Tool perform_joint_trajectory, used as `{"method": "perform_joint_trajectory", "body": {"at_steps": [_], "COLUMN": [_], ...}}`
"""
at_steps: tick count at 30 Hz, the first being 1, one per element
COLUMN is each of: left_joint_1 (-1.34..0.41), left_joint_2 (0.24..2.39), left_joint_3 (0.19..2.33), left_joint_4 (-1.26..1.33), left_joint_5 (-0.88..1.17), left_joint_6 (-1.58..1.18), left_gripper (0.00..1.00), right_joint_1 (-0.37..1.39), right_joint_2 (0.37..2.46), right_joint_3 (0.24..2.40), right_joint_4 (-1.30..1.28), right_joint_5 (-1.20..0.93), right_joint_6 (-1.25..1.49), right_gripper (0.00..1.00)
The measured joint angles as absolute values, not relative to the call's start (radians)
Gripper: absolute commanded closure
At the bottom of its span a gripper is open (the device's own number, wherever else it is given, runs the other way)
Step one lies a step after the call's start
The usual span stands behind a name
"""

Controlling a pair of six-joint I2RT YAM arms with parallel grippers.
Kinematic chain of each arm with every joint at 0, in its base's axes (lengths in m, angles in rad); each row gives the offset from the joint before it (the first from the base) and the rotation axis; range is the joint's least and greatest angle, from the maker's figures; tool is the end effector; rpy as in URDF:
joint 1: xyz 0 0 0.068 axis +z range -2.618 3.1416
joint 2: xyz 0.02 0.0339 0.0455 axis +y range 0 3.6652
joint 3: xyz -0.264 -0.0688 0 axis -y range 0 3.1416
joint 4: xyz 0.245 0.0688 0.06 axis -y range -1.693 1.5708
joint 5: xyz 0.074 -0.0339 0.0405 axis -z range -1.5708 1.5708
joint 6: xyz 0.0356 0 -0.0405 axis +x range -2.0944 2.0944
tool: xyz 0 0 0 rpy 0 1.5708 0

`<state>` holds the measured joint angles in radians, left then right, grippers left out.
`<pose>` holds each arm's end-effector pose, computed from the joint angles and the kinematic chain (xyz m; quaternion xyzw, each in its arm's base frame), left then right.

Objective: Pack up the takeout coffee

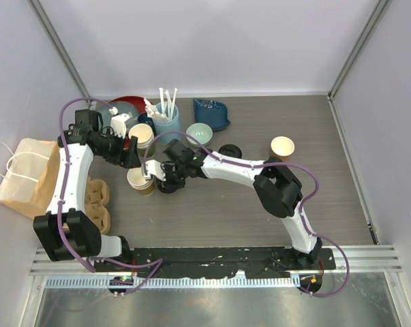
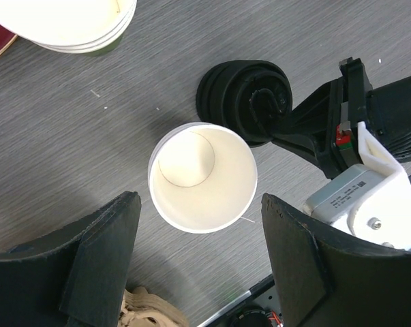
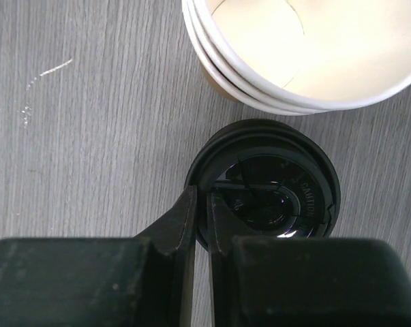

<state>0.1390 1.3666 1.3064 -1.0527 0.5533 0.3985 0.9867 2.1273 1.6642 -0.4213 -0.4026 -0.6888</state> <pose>0.2608 0.0176 0.3236 0.1827 0.9210 -0.1985 0.2811 0.2493 0.4024 0.1993 -0.7307 0.5674 0.2351 0.2981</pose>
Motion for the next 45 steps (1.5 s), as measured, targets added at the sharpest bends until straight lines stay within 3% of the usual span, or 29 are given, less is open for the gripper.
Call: {"method": "perform_joint_trajectory", "body": {"at_steps": [13, 23, 27, 34, 40, 45], "left_joint_1": [0.139, 0.139, 0.139, 0.139, 0.139, 0.139], "left_joint_2": [1.376, 1.389, 1.394, 1.397, 1.400, 1.403], "left_joint_3": [1.314, 1.336, 1.340, 1.348, 1.358, 1.358], "left_joint_4": [-1.065, -1.065, -1.059, -1.059, -1.058, -1.058], "left_joint_5": [0.556, 0.562, 0.574, 0.604, 0.621, 0.627], "left_joint_6": [0.400, 0.389, 0.376, 0.373, 0.373, 0.373], "left_gripper": [0.24, 0.23, 0.24, 0.23, 0.23, 0.23], "right_joint_1": [0.987, 0.948, 0.824, 0.414, 0.208, 0.175], "right_joint_2": [2.041, 1.914, 1.755, 1.479, 1.476, 1.547], "right_joint_3": [1.782, 1.949, 1.922, 1.636, 1.435, 1.402], "right_joint_4": [-0.526, -0.754, -0.781, -0.748, -0.749, -0.745], "right_joint_5": [-0.393, -0.167, -0.107, 0.027, 0.000, -0.047], "right_joint_6": [-0.598, -0.389, -0.279, -0.121, -0.070, -0.065], "right_gripper": [0.99, 0.99, 0.99, 0.99, 0.99, 0.99]}}
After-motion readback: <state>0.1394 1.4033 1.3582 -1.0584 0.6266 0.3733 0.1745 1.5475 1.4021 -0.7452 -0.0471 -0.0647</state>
